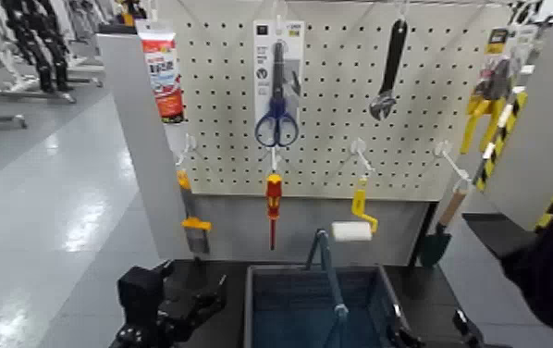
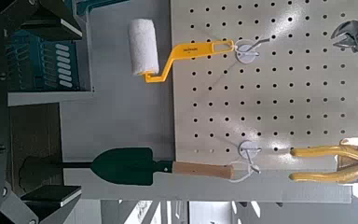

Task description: Put the red screwdriver into the crate.

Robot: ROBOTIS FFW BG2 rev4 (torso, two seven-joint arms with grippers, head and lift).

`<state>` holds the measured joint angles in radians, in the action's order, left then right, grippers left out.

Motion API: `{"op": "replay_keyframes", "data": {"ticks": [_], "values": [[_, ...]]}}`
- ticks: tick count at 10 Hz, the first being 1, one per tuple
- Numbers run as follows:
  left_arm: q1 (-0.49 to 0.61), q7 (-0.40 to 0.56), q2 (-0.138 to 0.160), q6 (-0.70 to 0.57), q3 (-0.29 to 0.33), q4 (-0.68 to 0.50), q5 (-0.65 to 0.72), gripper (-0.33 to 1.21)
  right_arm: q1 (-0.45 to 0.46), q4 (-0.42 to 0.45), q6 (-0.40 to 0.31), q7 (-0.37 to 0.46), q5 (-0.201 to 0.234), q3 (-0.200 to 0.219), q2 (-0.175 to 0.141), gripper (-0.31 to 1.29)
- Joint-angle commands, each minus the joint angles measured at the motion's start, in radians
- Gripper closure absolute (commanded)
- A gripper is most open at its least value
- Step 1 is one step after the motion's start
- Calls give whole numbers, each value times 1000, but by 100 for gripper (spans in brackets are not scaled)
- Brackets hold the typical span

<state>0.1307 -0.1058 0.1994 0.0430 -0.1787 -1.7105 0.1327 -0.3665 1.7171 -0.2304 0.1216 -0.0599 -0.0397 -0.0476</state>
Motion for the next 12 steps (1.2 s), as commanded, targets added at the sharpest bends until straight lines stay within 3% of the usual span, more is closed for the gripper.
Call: {"op": "replay_keyframes", "data": {"ticks": [1,4,9,12], "values": [[-10,-2,3,-2,-4,0,4,11,-2,-1,2,4,2,-5,2,14],[-34,-9,3,-2,-10,12,10,11,-2,-5,0,4,0,-9,3,14],[-174,-166,-15,46,-13,77,54,11,-2,-2,0,4,0,-16,6,14],[-280,-201,15,67,-62,143,91,11,-2,-2,2,4,0,-17,8,14]]}}
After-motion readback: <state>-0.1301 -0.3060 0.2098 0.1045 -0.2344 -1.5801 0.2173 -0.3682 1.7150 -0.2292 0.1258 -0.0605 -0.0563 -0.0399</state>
